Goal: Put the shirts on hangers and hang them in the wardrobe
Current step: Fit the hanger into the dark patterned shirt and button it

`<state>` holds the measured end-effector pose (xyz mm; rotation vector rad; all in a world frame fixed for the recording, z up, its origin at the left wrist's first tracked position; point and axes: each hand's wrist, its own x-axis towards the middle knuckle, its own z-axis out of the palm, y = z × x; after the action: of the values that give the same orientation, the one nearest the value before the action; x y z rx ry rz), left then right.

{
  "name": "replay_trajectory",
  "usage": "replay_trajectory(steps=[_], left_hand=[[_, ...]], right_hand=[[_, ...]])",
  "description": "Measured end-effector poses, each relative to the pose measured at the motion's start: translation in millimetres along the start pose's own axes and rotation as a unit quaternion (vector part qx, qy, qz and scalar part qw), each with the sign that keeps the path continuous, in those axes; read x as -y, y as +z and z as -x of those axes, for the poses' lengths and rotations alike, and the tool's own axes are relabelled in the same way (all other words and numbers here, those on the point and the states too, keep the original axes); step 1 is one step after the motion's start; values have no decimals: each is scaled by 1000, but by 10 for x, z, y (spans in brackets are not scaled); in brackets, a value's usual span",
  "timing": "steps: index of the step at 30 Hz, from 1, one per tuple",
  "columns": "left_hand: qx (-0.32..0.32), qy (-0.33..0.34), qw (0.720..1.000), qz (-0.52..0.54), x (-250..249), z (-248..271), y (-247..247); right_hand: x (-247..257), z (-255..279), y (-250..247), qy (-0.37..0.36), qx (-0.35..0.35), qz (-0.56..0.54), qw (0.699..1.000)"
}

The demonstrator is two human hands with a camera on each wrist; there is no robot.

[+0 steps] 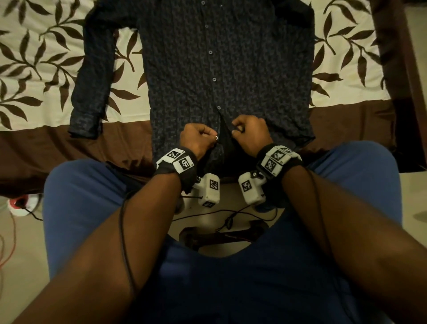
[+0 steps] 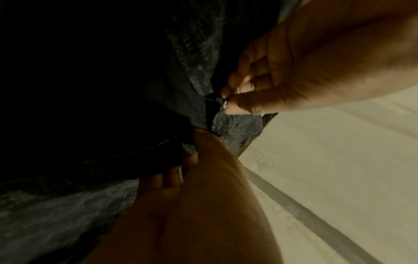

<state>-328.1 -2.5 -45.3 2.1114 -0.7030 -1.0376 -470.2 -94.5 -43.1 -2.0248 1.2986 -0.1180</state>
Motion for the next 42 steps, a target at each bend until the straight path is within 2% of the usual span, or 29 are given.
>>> replay_trajectory(steps=[3,8,13,18,28,37,42], left_hand=[[-2,6,1000,6,-28,12,43],[13,29,999,28,-60,32,86],[26,31,997,72,-91,52,64],[46,19,992,113,-125,80,73],[46,24,994,99,-137,80,44],[25,22,996,80,-182,60,37],[56,13,993,99,-187,45,13]], right_hand=[[-43,8,-40,8,-27,-61,998],[-2,41,-89,5,-39,-104,994],[150,90,-121,-25,-39,-95,994],[205,146,-82,-44,-45,-37,997],[198,103,-16,-34,-46,-42,997],[199,127,-59,-36,-39,-86,995],[146,106,-81,-14,-31,-143,989]])
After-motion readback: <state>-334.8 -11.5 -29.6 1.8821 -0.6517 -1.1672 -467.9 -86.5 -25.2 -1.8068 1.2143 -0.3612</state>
